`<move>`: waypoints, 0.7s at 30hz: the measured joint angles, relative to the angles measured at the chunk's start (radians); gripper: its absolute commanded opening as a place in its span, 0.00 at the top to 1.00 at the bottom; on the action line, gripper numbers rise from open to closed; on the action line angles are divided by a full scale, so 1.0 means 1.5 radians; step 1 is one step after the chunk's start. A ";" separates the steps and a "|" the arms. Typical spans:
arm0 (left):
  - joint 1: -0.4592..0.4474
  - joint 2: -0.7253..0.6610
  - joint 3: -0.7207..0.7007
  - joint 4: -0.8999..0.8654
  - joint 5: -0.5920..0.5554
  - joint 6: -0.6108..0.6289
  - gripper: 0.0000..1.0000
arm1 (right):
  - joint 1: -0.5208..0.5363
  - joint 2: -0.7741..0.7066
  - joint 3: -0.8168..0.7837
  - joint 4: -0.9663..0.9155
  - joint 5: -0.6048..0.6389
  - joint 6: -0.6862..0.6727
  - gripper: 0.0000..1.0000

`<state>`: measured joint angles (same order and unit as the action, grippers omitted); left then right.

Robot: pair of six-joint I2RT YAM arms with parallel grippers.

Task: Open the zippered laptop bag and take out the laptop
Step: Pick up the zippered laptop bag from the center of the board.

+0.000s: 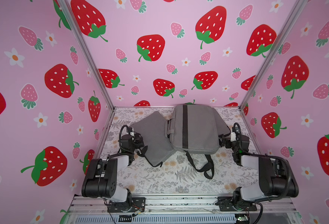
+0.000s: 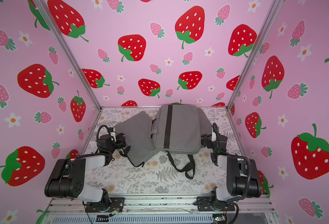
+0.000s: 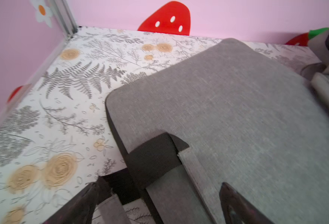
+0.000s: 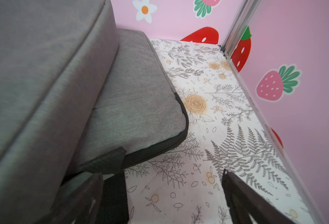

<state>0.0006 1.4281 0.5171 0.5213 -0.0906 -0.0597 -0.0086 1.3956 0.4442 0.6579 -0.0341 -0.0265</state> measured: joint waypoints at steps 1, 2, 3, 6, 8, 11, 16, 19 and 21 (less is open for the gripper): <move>-0.002 -0.024 0.017 -0.028 -0.015 -0.006 0.01 | 0.000 -0.027 0.003 -0.016 -0.006 0.000 0.01; -0.004 -0.050 0.039 -0.061 -0.030 -0.014 0.01 | 0.000 -0.059 0.009 -0.037 -0.016 0.001 0.01; -0.005 -0.072 0.067 -0.097 -0.046 -0.024 0.01 | 0.000 -0.086 0.020 -0.060 -0.026 0.002 0.01; -0.005 -0.103 0.166 -0.217 -0.071 -0.065 0.01 | 0.002 -0.148 0.058 -0.130 -0.067 0.009 0.00; -0.005 -0.106 0.229 -0.299 -0.068 -0.098 0.01 | 0.005 -0.181 0.078 -0.174 -0.099 0.020 0.01; -0.006 -0.104 0.298 -0.423 -0.047 -0.148 0.01 | 0.015 -0.221 0.105 -0.254 -0.144 0.031 0.01; -0.004 -0.092 0.318 -0.582 0.012 -0.224 0.01 | 0.063 -0.267 0.137 -0.360 -0.212 0.042 0.01; 0.010 -0.076 0.299 -0.630 0.056 -0.267 0.01 | 0.110 -0.276 0.158 -0.405 -0.240 0.044 0.01; 0.027 -0.064 0.275 -0.636 0.085 -0.296 0.00 | 0.151 -0.280 0.170 -0.427 -0.249 0.041 0.01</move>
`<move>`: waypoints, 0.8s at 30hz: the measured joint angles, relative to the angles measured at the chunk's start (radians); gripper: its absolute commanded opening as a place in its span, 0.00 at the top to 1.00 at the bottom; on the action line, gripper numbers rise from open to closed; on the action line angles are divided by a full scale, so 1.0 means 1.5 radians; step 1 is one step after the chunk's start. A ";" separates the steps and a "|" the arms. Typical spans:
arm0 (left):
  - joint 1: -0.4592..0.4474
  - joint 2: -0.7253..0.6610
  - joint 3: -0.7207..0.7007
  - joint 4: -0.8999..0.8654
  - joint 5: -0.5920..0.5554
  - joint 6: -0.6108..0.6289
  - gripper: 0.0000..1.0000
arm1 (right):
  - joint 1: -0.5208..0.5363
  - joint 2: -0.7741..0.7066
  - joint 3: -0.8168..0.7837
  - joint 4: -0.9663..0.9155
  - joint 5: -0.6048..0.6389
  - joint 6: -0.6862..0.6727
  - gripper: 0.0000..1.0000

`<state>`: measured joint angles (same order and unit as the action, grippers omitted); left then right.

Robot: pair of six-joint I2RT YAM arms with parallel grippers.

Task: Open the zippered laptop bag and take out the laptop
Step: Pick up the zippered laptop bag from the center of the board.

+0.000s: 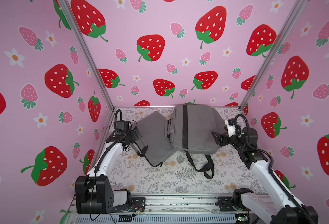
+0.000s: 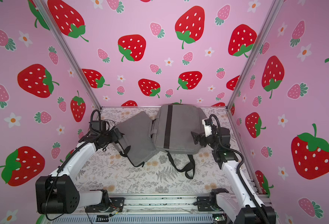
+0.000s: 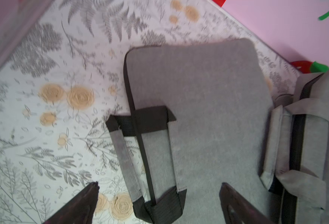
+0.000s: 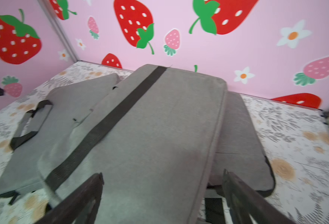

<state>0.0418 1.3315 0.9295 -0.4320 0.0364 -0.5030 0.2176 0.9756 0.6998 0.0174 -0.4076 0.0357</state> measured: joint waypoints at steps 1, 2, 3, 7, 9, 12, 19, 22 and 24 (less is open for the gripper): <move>0.006 0.006 -0.010 0.000 0.010 -0.012 0.01 | 0.021 -0.001 0.004 -0.007 -0.002 -0.002 0.01; 0.013 0.016 -0.020 0.001 0.022 -0.026 0.02 | 0.043 -0.002 0.006 -0.013 -0.003 -0.004 0.01; 0.019 0.027 -0.028 0.005 0.033 -0.039 0.03 | 0.067 -0.002 0.009 -0.019 -0.003 -0.006 0.01; 0.023 0.077 -0.049 0.036 0.078 -0.083 0.08 | 0.148 -0.001 0.010 -0.034 0.004 -0.019 0.01; 0.023 0.108 -0.055 0.060 0.101 -0.105 0.12 | 0.191 0.001 0.011 -0.042 0.017 -0.028 0.01; 0.023 0.145 -0.056 0.090 0.127 -0.125 0.17 | 0.249 0.012 0.011 -0.048 0.043 -0.046 0.01; 0.016 0.183 -0.043 0.116 0.152 -0.141 0.24 | 0.359 0.095 0.021 -0.048 0.112 -0.080 0.01; 0.011 0.191 -0.024 0.116 0.156 -0.140 0.25 | 0.397 0.137 0.037 -0.045 0.142 -0.094 0.01; 0.010 0.191 -0.008 0.112 0.155 -0.136 0.21 | 0.417 0.162 0.048 -0.042 0.156 -0.100 0.00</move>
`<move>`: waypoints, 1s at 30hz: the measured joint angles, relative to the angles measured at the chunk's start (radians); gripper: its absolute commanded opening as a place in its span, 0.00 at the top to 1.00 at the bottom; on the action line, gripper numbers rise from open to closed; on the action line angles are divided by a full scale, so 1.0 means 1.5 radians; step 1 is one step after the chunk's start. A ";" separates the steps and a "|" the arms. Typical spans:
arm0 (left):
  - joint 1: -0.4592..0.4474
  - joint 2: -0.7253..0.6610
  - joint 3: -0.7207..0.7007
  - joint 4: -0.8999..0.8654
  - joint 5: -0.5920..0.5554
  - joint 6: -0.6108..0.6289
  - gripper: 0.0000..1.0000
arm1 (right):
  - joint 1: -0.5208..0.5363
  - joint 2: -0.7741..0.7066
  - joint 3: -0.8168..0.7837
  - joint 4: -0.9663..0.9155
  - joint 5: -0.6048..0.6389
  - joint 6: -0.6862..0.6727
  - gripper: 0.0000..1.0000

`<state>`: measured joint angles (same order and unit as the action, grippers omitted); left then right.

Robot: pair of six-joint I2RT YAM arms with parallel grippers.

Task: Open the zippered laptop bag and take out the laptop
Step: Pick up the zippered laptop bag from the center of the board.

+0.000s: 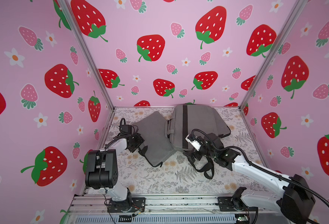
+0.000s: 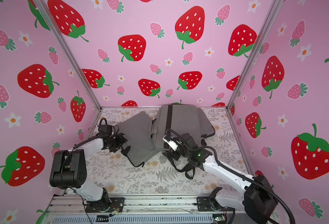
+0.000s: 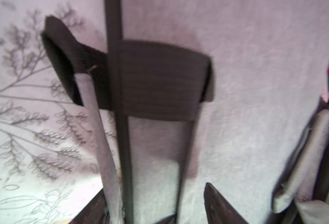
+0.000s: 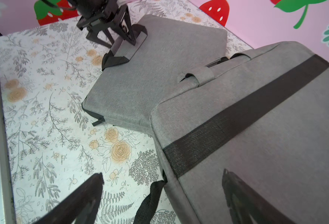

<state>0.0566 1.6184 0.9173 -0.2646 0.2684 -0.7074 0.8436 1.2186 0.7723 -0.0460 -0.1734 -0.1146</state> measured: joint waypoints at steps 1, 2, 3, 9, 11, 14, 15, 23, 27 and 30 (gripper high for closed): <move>-0.001 0.000 0.009 -0.006 -0.005 0.005 0.18 | 0.010 0.013 0.006 0.001 0.007 -0.004 0.01; -0.001 -0.001 0.020 -0.016 -0.013 0.006 0.17 | 0.018 0.024 0.010 0.004 0.012 -0.007 0.01; -0.001 -0.004 0.027 -0.023 -0.023 0.011 0.16 | 0.024 0.033 0.014 0.007 0.016 -0.009 0.01; -0.001 -0.037 0.036 -0.057 -0.054 0.028 0.17 | 0.054 0.081 0.027 0.036 0.033 -0.016 0.00; -0.002 -0.033 0.041 -0.057 -0.046 0.026 0.19 | 0.069 0.097 0.031 0.048 0.041 -0.025 0.01; -0.005 -0.010 0.052 -0.053 -0.032 0.022 0.22 | 0.091 0.118 0.033 0.061 0.053 -0.036 0.01; -0.007 0.000 0.055 -0.050 -0.028 0.020 0.23 | 0.095 0.124 0.034 0.063 0.056 -0.039 0.00; -0.021 0.074 0.059 -0.028 -0.017 0.015 0.32 | 0.130 0.170 0.051 0.087 0.083 -0.062 0.01; -0.021 0.075 0.059 -0.028 -0.024 0.018 0.36 | 0.137 0.190 0.063 0.092 0.087 -0.067 0.01; -0.022 0.075 0.058 -0.031 -0.034 0.021 0.42 | 0.139 0.201 0.069 0.093 0.088 -0.068 0.00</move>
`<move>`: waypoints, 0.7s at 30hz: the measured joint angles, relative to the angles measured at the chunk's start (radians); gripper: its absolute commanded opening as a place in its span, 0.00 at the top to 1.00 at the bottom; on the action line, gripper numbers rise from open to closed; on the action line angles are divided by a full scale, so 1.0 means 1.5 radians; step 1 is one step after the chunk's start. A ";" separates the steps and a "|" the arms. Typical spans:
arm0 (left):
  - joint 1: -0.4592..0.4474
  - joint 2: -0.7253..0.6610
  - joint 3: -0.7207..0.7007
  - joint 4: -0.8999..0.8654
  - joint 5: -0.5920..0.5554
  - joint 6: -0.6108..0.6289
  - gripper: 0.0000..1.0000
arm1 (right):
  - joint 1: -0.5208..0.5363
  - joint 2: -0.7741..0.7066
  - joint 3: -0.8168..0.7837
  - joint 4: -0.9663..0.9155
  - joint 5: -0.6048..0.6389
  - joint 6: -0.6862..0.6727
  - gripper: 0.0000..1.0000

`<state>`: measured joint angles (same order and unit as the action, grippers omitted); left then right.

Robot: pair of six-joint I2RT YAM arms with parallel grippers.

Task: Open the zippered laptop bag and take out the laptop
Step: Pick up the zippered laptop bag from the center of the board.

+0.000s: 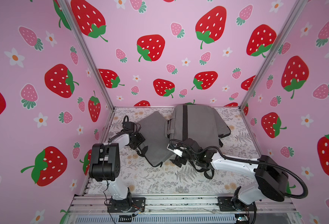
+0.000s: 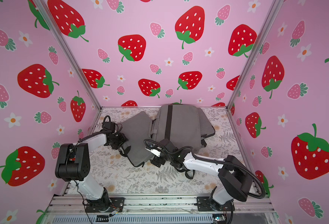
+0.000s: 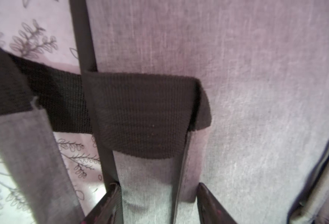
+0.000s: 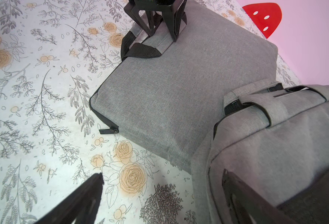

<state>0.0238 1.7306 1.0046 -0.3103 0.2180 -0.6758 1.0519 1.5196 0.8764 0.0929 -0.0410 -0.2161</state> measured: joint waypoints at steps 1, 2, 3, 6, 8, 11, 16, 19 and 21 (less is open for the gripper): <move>0.000 0.000 -0.002 0.000 -0.002 0.002 0.43 | 0.001 0.005 0.003 0.002 0.000 -0.001 0.01; -0.001 0.000 -0.004 0.000 -0.006 0.005 0.45 | 0.003 0.010 0.005 0.005 0.000 -0.003 0.00; -0.001 0.000 -0.006 0.001 -0.008 0.009 0.45 | 0.004 0.014 0.006 0.007 0.000 -0.004 0.01; -0.001 -0.008 -0.018 0.008 -0.018 0.017 0.42 | 0.010 0.026 0.008 0.012 0.003 -0.011 0.01; -0.002 -0.020 -0.027 0.008 -0.032 0.020 0.38 | 0.014 0.034 0.008 0.012 0.005 -0.015 0.01; -0.002 -0.040 -0.041 -0.007 -0.052 0.028 0.35 | 0.017 0.040 0.008 0.012 0.008 -0.020 0.01; -0.002 -0.047 -0.058 -0.012 -0.063 0.029 0.36 | 0.018 0.041 0.008 0.013 0.011 -0.027 0.00; -0.001 -0.031 -0.055 0.007 -0.044 0.023 0.42 | 0.018 0.042 0.008 0.013 0.011 -0.028 0.01; -0.001 -0.022 -0.051 0.024 -0.031 0.016 0.48 | 0.018 0.042 0.008 0.013 0.011 -0.029 0.00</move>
<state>0.0223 1.6981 0.9287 -0.2749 0.1715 -0.6525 1.0782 1.5833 0.8883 0.1123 -0.0246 -0.2596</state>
